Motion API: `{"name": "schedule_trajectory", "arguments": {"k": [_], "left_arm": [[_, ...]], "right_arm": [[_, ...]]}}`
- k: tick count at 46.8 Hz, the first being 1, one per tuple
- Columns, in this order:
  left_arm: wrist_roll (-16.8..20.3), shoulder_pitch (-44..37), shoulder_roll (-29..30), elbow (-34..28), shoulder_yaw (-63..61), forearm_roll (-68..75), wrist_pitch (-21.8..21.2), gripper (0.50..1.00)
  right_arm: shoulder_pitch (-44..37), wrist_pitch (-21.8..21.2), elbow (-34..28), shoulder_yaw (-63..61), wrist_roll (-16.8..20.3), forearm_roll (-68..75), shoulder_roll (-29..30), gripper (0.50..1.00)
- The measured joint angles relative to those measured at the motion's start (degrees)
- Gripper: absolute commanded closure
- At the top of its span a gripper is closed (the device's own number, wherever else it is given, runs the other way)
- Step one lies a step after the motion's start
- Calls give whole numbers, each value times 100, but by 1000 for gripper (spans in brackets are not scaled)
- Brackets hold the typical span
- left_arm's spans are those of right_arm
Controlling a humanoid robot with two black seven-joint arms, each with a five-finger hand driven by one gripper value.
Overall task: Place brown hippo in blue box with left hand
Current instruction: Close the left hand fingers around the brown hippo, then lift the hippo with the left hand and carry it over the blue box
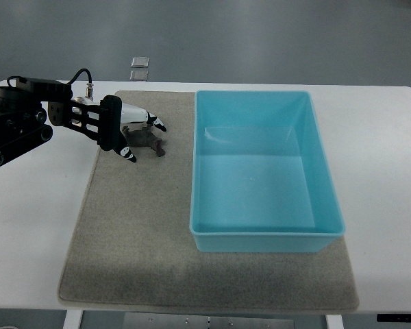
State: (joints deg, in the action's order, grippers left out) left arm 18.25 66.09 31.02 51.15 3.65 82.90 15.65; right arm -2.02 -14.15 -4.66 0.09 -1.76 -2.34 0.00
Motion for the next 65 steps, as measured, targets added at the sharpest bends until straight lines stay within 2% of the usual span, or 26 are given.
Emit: {"name": "schedule_trajectory", "arguments": {"k": [4,6,12,14,48,65], "left_arm": [[2,1,-2,-1,-7,16,0,795],[2,1,-6,-1,-12,16,0,810],[-6,15,-8,-16,-13,16,-5,924],[-13,27,-8,-33,-14,16,-9,998],[-23,239,-12,-20,95,-99,-85,1000],[24,545,12,221,751,-99,-109,1000]], "right_arm": [[0,0,0,0,0,1,0,564],[0,0,0,0,0,2,0,564],[0,0,0,0,0,2,0,564],[0,0,0,0,0,2,0,564],[0,0,0,0,0,5,0,564],[0,0,0,0,0,1,0,564]]}}
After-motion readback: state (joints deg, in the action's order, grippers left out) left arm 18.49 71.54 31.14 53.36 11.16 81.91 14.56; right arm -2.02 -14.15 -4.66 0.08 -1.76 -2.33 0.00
